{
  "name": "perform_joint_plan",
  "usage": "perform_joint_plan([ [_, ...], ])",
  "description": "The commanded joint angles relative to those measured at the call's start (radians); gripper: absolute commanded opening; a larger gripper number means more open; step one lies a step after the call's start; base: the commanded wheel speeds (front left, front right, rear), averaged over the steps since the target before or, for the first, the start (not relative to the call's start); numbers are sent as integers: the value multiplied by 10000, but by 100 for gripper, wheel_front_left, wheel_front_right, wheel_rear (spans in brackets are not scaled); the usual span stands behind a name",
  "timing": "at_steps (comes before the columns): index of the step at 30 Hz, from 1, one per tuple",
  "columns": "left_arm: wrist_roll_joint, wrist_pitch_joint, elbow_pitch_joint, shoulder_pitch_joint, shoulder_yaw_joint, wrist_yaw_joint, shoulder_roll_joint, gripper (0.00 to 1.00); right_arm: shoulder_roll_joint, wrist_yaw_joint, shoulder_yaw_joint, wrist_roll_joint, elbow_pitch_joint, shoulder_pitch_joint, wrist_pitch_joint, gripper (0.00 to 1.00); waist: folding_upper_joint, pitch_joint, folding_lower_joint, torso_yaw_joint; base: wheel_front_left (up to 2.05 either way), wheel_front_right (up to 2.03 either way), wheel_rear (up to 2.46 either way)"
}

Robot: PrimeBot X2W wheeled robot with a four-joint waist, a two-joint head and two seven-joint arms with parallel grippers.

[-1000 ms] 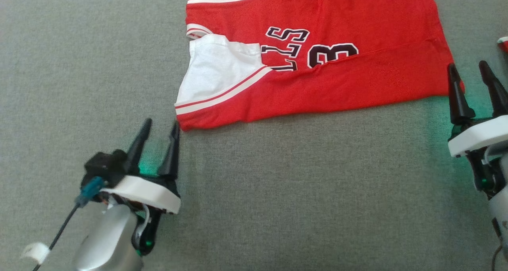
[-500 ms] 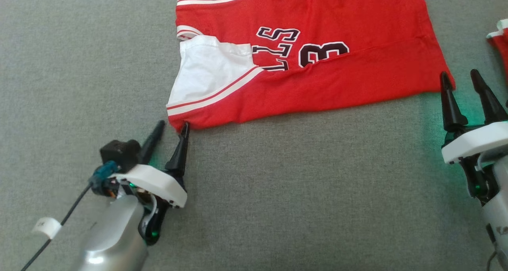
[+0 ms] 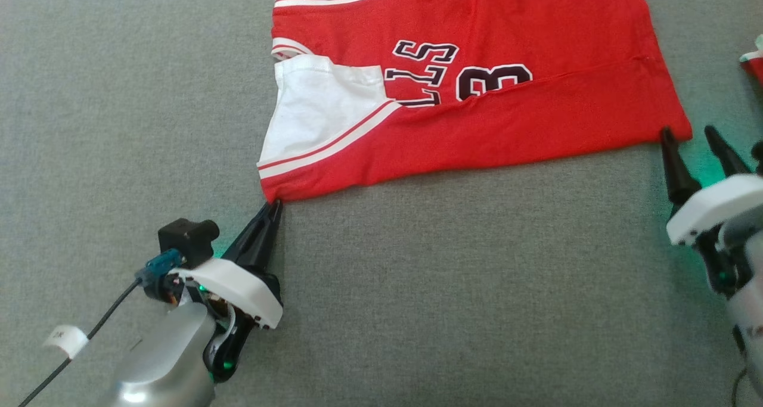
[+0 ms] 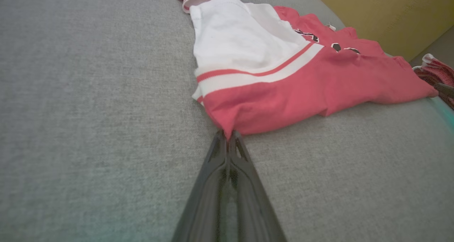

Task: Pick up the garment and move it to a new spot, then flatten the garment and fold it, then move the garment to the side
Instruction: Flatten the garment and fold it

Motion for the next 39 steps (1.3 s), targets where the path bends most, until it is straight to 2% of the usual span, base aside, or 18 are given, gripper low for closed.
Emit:
perform_joint_plan([
  [1,-152,-181,-200,-314,98,17,425,0,-70,67,39,-144,13,-411,71,100,0,35,0,56,0,0,0],
  [6,-377,-343,-225,-471,-250,16,495,0,2,67,153,-100,610,-760,636,99,0,82,0,150,0,0,0],
  [7,-419,-376,-223,-499,-316,16,501,0,29,67,207,-9,650,-790,713,80,0,83,0,164,0,0,0],
  [8,-459,-410,-218,-522,-379,16,508,0,45,67,243,97,702,-808,795,38,0,80,0,173,0,0,0],
  [9,-502,-446,-213,-540,-434,16,514,0,51,67,319,197,719,-815,859,8,0,74,0,181,0,0,0],
  [10,-546,-480,-206,-549,-486,16,526,0,58,67,362,327,752,-804,925,0,0,60,0,184,0,0,0],
  [18,-842,-729,-351,-268,-762,16,766,0,-189,67,726,1042,587,-398,809,0,0,-321,0,112,0,0,0],
  [26,-943,-858,-946,920,-668,31,1176,0,-483,67,1015,1594,204,619,509,0,0,-1059,0,-153,0,0,0],
  [33,-976,-884,-1968,2243,-569,433,1567,0,-797,67,1132,2089,-293,1680,496,0,0,-1600,0,-342,0,0,0],
  [39,-945,-890,-2935,3104,-529,828,2034,0,-1319,67,920,2331,-941,2832,613,0,0,-1861,0,-385,0,0,0],
])
